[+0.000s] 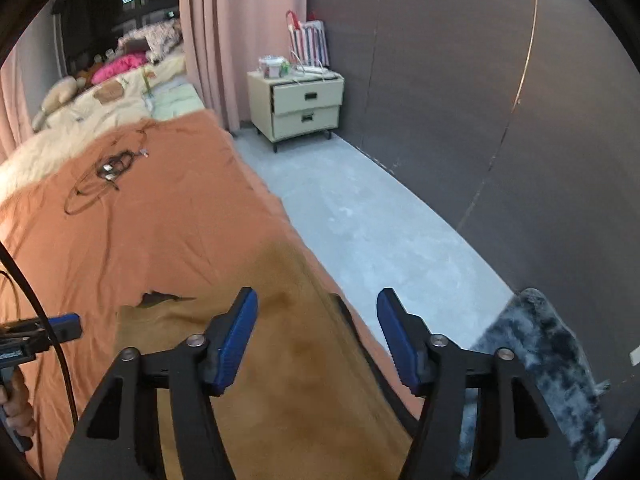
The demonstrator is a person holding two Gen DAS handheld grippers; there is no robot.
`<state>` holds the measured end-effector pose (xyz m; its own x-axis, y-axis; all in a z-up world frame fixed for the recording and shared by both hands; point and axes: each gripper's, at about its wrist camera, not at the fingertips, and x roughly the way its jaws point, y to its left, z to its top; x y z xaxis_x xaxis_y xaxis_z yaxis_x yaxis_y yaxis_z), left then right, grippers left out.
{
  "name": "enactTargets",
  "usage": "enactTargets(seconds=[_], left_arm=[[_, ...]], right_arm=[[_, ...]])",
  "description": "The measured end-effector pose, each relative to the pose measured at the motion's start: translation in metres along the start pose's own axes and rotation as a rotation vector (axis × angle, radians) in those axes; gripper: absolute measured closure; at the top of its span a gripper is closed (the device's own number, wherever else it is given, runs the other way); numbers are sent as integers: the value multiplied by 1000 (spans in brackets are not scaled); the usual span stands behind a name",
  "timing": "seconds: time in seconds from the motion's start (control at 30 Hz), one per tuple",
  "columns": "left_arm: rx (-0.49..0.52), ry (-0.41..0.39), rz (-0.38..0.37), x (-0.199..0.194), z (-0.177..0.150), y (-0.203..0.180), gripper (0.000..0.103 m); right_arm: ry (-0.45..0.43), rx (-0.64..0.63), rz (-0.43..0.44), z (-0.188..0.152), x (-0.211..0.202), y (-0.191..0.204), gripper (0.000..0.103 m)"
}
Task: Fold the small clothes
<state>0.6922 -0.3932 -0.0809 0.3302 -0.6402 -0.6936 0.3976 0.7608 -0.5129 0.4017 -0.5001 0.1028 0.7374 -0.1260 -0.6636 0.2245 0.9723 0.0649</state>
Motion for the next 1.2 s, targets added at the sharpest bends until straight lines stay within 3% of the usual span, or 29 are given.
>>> enactTargets(seconds=[0.37,0.43,0.53,0.7,0.97,1.07,1.2], left_arm=[[-21,41,11,-10,-27,12,66],[-25,53,10,-10,-32,11,66],[-22,77,9,-3,-40,6,66],[1,138,1,24,-55,-4,66],[15,178,4,67,-55,-5,66],[-27,178,-16,78,-51,-1,64],[-18,175,-28,85,-51,0,63]], right_arm=[[61,83,43,-42,-23,-36,44],[79,91,50,-51,-25,-43,59],[103,122,60,-64,-26,-55,71],[158,144,29,-81,-13,-77,77],[204,126,-17,-37,41,-72,77],[213,152,-73,-29,62,-73,78],[232,195,-80,-27,84,-78,78]])
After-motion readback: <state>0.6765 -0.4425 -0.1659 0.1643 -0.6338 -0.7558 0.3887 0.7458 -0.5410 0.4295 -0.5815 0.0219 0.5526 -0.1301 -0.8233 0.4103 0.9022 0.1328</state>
